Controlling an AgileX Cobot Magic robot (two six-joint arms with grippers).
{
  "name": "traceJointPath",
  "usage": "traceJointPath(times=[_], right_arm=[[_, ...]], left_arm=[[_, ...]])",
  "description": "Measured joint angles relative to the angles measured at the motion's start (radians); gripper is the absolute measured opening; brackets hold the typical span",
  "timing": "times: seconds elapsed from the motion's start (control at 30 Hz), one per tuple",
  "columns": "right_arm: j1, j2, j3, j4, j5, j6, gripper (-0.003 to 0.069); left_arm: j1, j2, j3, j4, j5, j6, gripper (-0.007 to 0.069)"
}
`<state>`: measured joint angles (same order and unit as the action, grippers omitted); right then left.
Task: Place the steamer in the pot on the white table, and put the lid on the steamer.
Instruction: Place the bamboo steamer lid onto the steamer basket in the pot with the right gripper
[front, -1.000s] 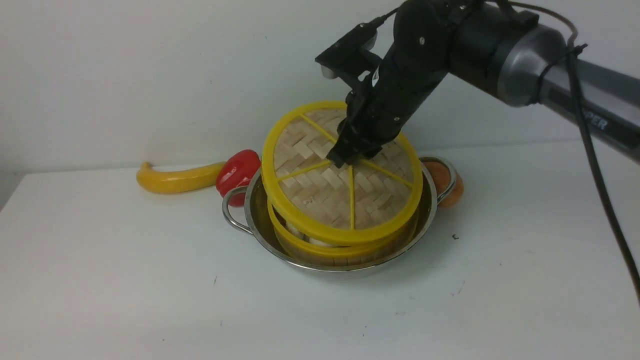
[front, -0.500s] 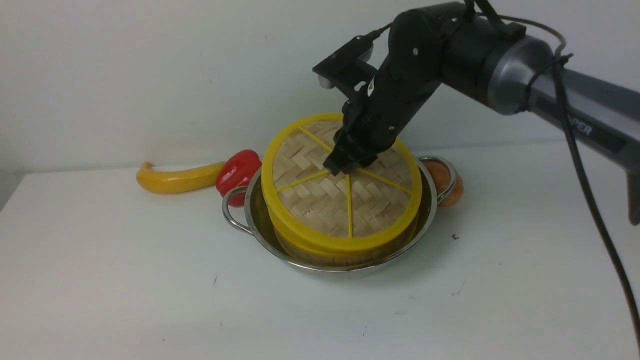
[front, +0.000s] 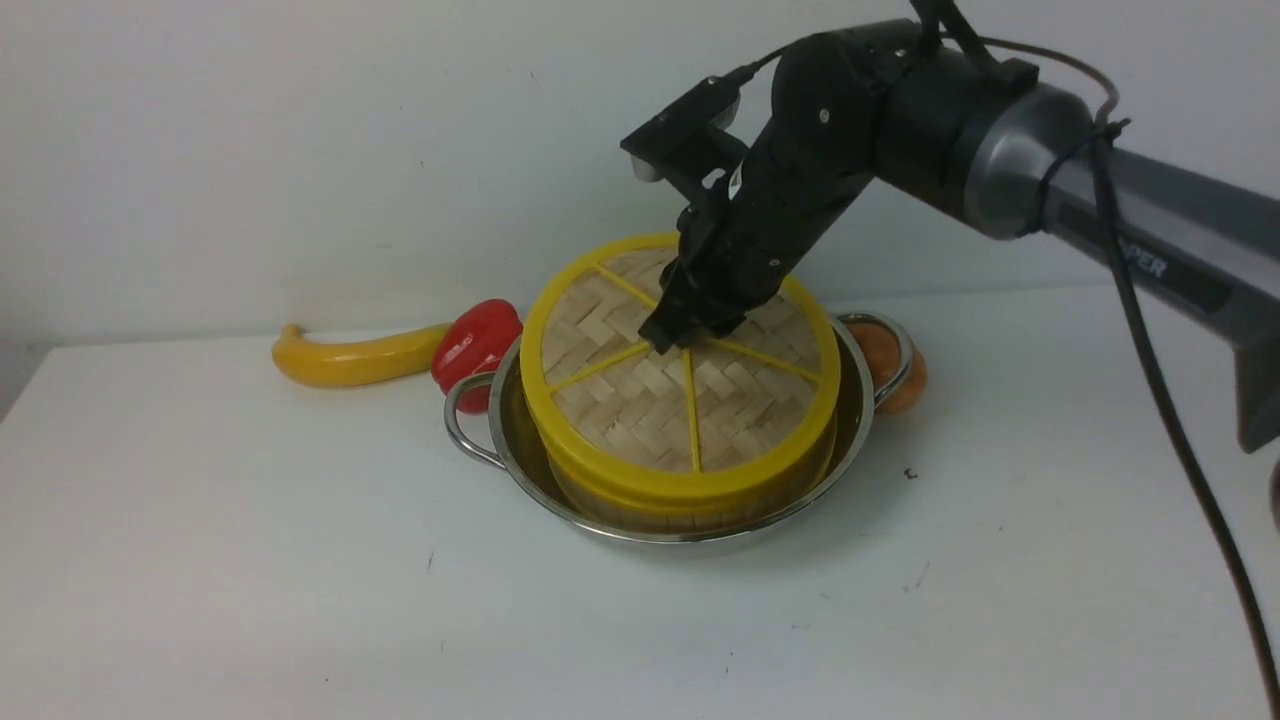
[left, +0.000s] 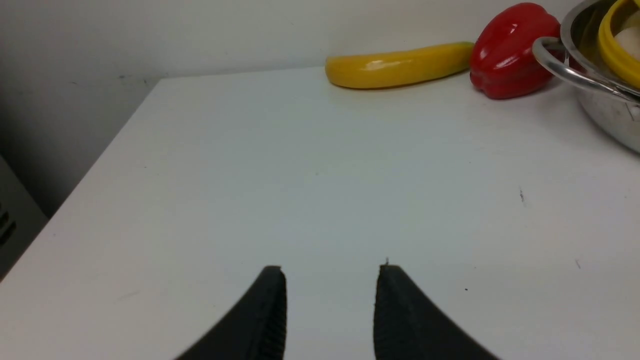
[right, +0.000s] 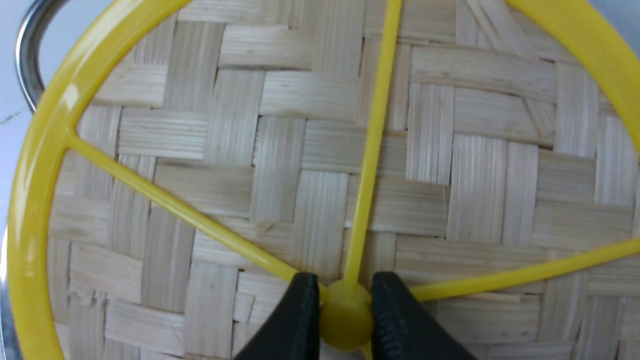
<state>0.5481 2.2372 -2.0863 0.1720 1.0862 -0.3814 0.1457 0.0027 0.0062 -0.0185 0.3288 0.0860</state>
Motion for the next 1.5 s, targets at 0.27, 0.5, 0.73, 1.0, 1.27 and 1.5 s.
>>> traceJointPath(times=[0.27, 0.5, 0.73, 1.0, 1.27, 1.5], right_arm=[[0.001, 0.033, 0.000, 0.013, -0.046, -0.022, 0.0144], [0.002, 0.042, 0.000, 0.016, -0.069, -0.026, 0.0144], [0.001, 0.043, 0.000, -0.013, -0.083, -0.023, 0.0144], [-0.019, 0.045, 0.000, 0.014, -0.082, -0.003, 0.0144], [-0.025, 0.048, 0.000, 0.050, -0.079, -0.010, 0.0144], [-0.027, 0.068, -0.011, 0.063, -0.074, -0.014, 0.0144]], left_arm=[[0.000, 0.000, 0.000, 0.000, 0.000, 0.000, 0.0242], [0.000, 0.000, 0.000, 0.000, 0.000, 0.000, 0.0242], [0.000, 0.000, 0.000, 0.000, 0.000, 0.000, 0.0242], [0.000, 0.000, 0.000, 0.000, 0.000, 0.000, 0.0242], [0.000, 0.000, 0.000, 0.000, 0.000, 0.000, 0.0242], [0.000, 0.000, 0.000, 0.000, 0.000, 0.000, 0.0242]])
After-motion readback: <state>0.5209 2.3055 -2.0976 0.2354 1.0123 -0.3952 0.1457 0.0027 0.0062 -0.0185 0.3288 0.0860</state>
